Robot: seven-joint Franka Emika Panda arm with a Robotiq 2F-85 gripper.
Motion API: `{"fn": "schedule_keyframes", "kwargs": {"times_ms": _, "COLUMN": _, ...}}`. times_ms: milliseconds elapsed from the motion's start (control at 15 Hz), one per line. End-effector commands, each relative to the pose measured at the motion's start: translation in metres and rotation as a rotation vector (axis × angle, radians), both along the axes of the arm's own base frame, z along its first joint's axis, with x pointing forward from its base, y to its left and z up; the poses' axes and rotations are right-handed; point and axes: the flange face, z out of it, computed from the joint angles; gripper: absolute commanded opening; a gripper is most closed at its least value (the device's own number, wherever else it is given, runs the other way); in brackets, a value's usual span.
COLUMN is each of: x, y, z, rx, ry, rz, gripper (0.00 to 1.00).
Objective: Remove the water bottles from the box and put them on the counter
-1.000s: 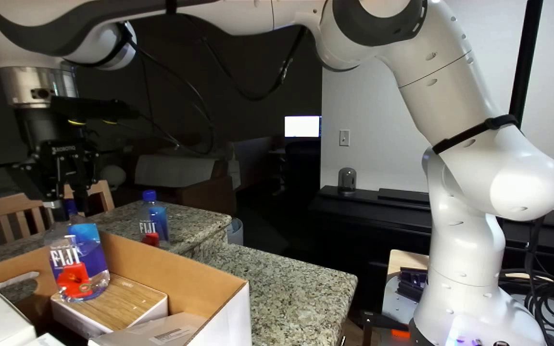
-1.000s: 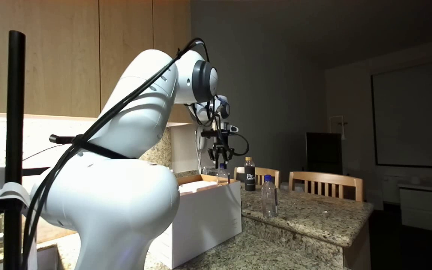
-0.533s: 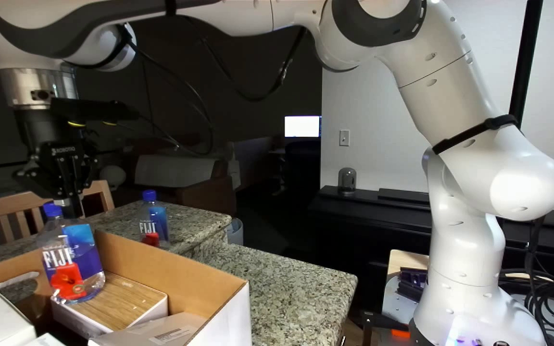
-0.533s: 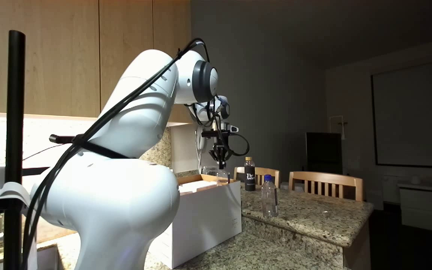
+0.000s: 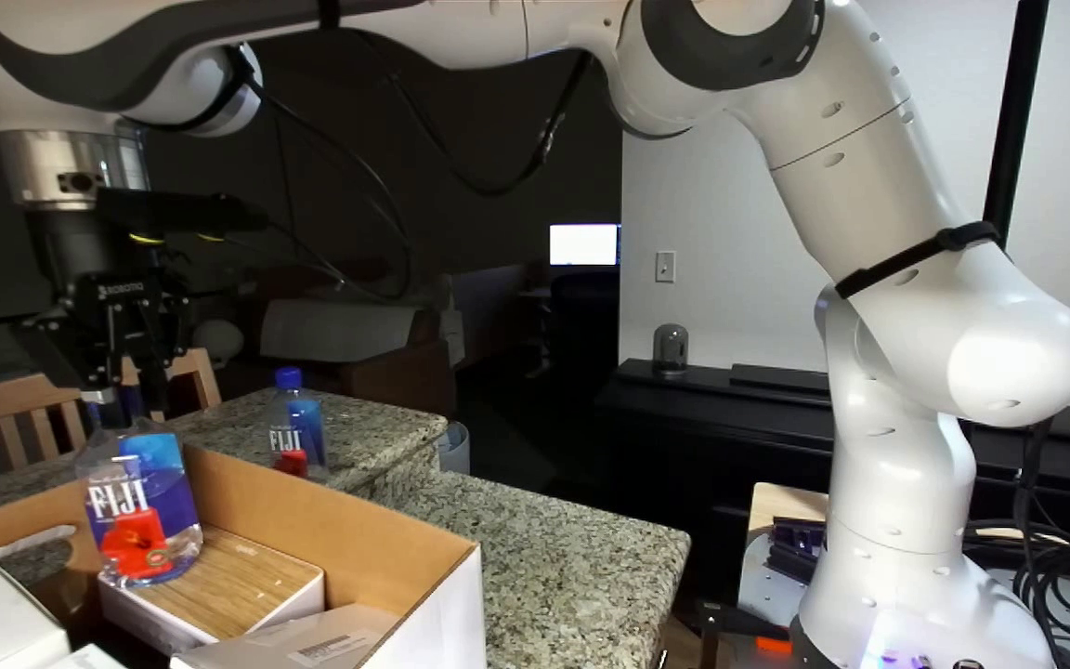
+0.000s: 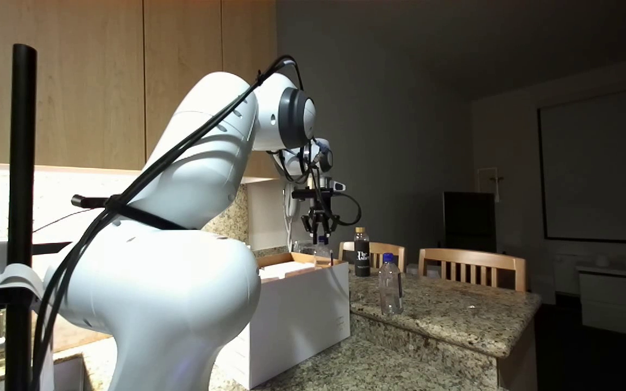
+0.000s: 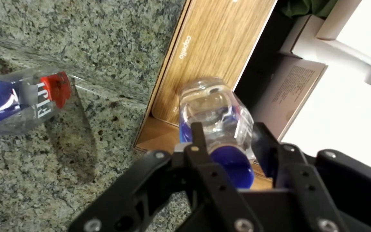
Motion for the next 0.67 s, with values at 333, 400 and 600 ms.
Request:
{"fn": "schedule_keyframes", "kwargs": {"times_ms": 333, "x": 0.0077, "y": 0.0021, "z": 0.0025, "rx": -0.007, "ry": -0.059, "rz": 0.022, "gripper": 0.71}}
{"fn": "schedule_keyframes", "kwargs": {"times_ms": 400, "x": 0.0077, "y": 0.0032, "z": 0.0025, "rx": -0.007, "ry": -0.061, "rz": 0.026, "gripper": 0.60}}
{"fn": "schedule_keyframes", "kwargs": {"times_ms": 600, "x": 0.0082, "y": 0.0062, "z": 0.0028, "rx": 0.004, "ry": -0.087, "rz": 0.037, "gripper": 0.46}}
